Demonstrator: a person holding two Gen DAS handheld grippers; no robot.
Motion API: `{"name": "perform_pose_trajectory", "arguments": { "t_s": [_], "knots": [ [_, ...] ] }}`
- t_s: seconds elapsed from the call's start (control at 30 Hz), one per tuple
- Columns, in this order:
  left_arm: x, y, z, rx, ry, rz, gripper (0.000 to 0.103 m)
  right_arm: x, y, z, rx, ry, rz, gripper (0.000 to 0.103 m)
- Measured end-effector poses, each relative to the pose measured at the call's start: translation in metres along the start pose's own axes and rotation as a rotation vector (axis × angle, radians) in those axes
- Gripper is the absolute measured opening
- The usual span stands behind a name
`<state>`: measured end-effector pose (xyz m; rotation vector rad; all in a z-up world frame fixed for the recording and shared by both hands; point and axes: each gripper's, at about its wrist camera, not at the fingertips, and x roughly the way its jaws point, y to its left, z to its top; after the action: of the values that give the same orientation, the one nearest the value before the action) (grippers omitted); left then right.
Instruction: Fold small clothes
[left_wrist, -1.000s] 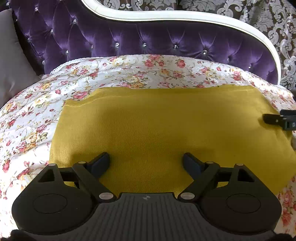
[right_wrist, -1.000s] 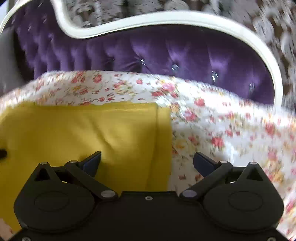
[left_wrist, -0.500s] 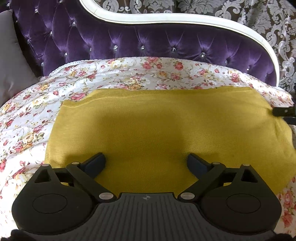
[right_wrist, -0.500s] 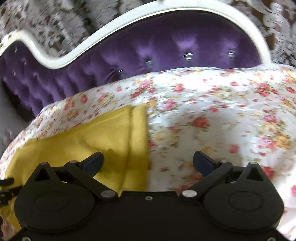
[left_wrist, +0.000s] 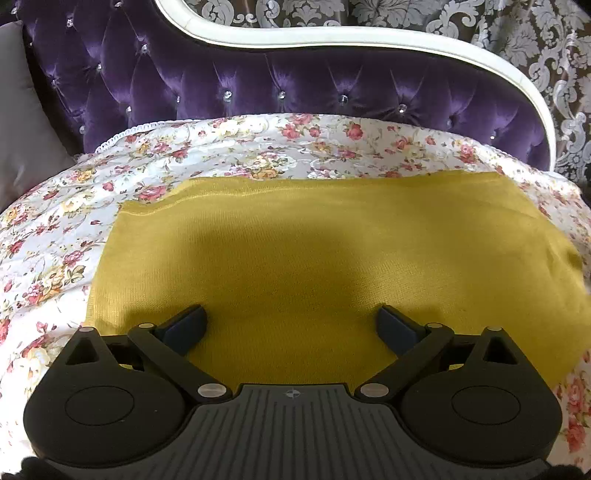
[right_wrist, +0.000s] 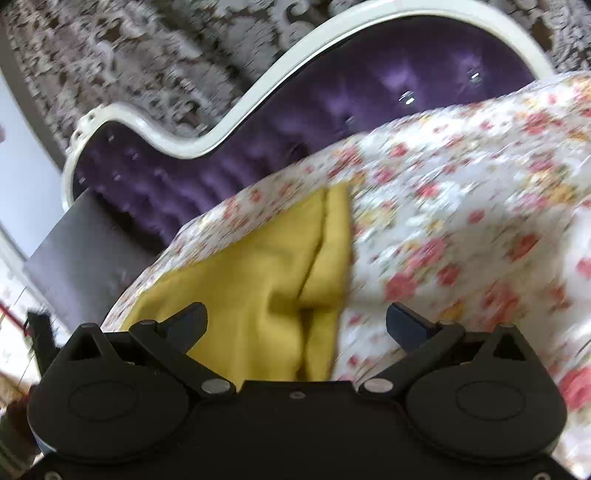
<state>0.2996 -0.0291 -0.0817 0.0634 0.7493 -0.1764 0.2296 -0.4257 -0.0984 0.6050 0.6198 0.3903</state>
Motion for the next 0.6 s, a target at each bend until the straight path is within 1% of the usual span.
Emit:
{"name": "perform_pose_trajectory", "arguments": {
  "t_s": [0.1,0.27,0.43,0.53,0.6],
  "knots": [
    [0.001,0.001,0.001,0.001,0.005,0.000,0.100,0.009,0.005,-0.005,-0.013,0.017,0.032,0.102],
    [0.002,0.001,0.001,0.004,0.013,0.000,0.100,0.025,0.005,0.000,-0.002,0.020,0.074,0.103],
    [0.003,0.002,0.002,0.006,0.019,-0.005,0.100,0.041,0.002,0.009,0.018,0.007,0.113,0.103],
    [0.002,0.003,0.005,0.011,0.031,-0.011,0.099,0.048,-0.001,0.014,0.042,-0.013,0.161,0.103],
    [0.000,0.004,0.010,0.004,0.044,-0.018,0.094,0.053,-0.001,0.016,0.062,-0.016,0.192,0.103]
  ]
}}
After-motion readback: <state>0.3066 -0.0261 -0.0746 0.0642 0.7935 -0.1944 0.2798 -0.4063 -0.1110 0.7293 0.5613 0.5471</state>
